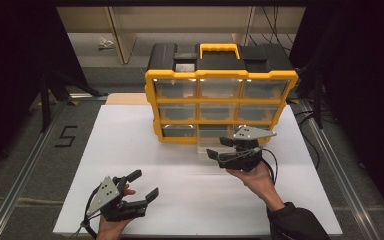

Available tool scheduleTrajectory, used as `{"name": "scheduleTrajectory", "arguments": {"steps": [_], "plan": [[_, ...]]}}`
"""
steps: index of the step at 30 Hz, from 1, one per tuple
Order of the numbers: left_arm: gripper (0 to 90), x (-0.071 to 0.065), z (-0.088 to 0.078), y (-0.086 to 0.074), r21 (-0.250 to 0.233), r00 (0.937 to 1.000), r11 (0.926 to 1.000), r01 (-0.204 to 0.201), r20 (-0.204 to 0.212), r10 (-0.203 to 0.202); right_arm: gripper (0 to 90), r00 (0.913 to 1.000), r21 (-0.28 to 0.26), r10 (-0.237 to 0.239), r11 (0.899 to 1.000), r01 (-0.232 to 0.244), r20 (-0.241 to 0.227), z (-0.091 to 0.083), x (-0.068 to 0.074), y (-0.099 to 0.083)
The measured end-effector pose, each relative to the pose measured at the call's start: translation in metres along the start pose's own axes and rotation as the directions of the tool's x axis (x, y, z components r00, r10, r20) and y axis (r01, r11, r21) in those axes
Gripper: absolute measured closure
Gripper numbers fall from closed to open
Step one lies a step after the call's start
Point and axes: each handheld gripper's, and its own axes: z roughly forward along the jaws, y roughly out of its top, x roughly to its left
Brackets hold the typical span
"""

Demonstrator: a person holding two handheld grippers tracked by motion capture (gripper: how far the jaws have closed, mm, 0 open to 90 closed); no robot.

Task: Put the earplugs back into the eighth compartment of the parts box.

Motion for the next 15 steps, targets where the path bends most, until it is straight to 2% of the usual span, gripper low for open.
{"name": "scheduleTrajectory", "arguments": {"steps": [7, 15], "plan": [[17.6, 0.0, 0.0, 0.0, -0.001, 1.0, 1.0, 0.001, 0.002, -0.001, 33.8, 0.9997, -0.048, 0.008, 0.999, -0.009, -0.025, -0.005, 0.008, -0.008], [17.6, 0.0, 0.0, 0.0, 0.002, 1.0, 1.0, 0.001, 0.007, -0.001, 33.2, 0.9984, -0.101, -0.005, 0.995, -0.001, -0.056, -0.011, 0.019, -0.021]]}}
